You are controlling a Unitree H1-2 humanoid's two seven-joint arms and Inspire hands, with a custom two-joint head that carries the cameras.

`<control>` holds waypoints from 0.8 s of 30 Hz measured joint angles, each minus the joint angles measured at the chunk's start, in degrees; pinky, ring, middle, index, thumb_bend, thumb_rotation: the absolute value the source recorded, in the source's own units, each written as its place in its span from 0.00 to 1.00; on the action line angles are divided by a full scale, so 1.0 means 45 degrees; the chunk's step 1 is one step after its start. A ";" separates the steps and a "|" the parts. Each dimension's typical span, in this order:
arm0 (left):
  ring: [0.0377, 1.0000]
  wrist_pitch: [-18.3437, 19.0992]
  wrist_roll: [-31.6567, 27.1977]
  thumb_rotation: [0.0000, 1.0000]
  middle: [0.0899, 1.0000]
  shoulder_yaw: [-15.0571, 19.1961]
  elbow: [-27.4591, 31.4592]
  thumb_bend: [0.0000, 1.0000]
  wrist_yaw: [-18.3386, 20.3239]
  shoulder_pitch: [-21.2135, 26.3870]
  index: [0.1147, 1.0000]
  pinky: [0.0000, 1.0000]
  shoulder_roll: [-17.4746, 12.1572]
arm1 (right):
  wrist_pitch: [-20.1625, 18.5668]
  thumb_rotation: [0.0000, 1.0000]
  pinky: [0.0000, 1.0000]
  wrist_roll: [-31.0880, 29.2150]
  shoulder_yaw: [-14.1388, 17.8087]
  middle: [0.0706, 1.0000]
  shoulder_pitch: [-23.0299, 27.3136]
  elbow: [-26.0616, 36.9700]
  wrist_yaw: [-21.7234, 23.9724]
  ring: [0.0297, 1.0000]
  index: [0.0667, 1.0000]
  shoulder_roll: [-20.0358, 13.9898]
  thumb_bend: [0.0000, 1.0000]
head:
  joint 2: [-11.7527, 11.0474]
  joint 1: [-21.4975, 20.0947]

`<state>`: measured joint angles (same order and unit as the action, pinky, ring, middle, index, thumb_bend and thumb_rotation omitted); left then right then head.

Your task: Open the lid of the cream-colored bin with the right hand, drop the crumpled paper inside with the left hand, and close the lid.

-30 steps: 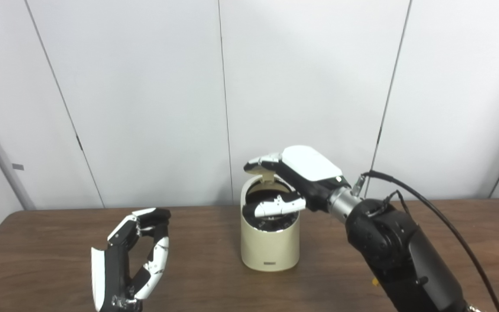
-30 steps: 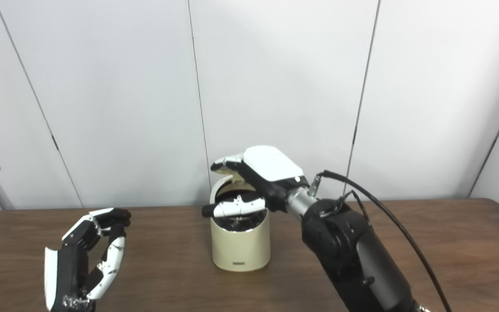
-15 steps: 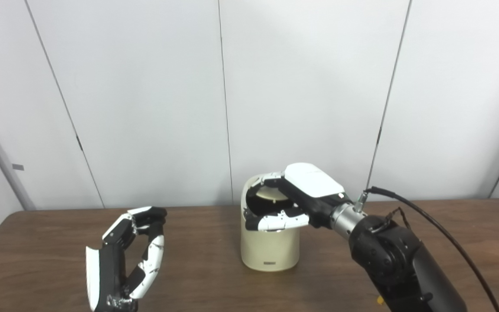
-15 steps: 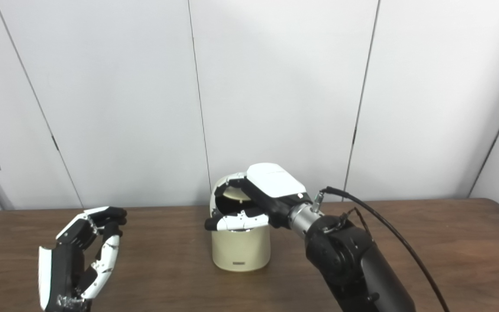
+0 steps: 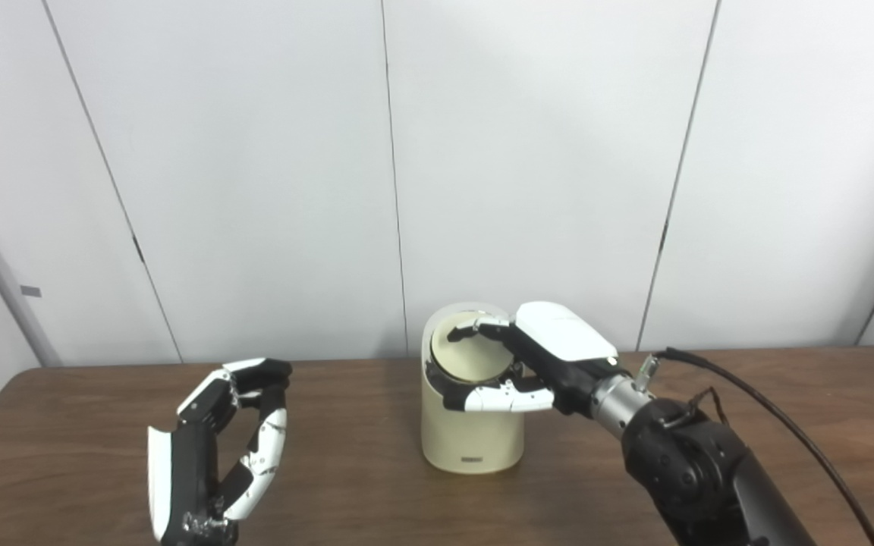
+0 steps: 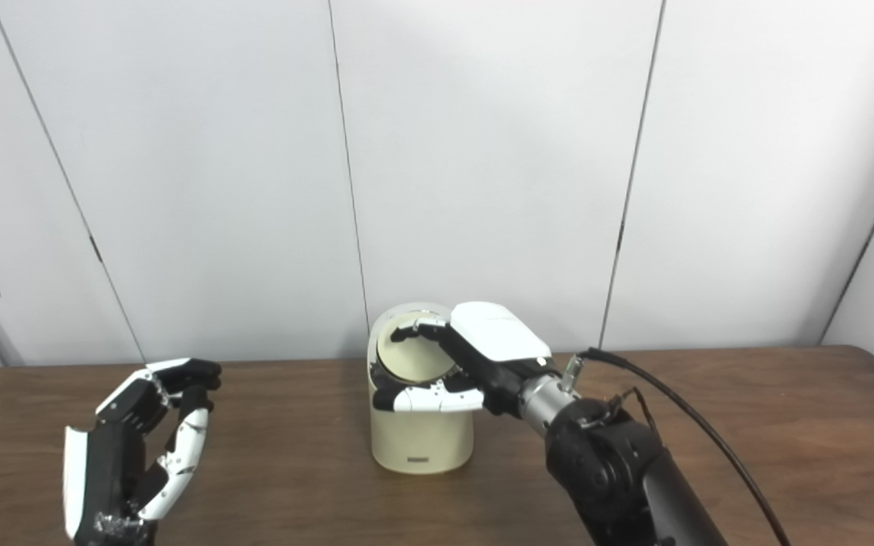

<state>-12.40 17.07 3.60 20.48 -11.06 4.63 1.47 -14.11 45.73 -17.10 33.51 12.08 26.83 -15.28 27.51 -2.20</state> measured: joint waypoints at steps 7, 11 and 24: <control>0.58 0.0196 -0.0052 0.28 0.59 0.0016 0.0151 0.20 0.0111 -0.0048 0.54 0.49 0.0002 | -0.0286 1.00 0.77 -0.0024 0.0025 0.82 -0.0293 0.0352 -0.0002 0.85 0.80 0.0002 0.83 | 0.0176 0.0000; 0.58 0.0325 -0.0046 0.28 0.59 0.0016 0.0324 0.21 0.0139 -0.0056 0.54 0.49 0.0005 | -0.0293 1.00 0.76 -0.0039 0.0031 0.82 -0.0377 0.0418 -0.0034 0.84 0.80 0.0003 0.83 | 0.0254 0.0020; 0.58 0.0576 -0.0056 0.28 0.59 0.0010 0.0465 0.21 0.0176 -0.0067 0.53 0.49 0.0032 | -0.0259 0.94 0.76 0.0054 -0.0310 0.81 -0.0625 0.0708 -0.0180 0.84 0.78 -0.0025 0.86 | 0.0391 -0.0019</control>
<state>-9.81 16.82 3.65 22.57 -10.27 4.33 1.62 -15.28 45.98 -18.49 30.70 15.27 26.02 -15.39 29.27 -2.29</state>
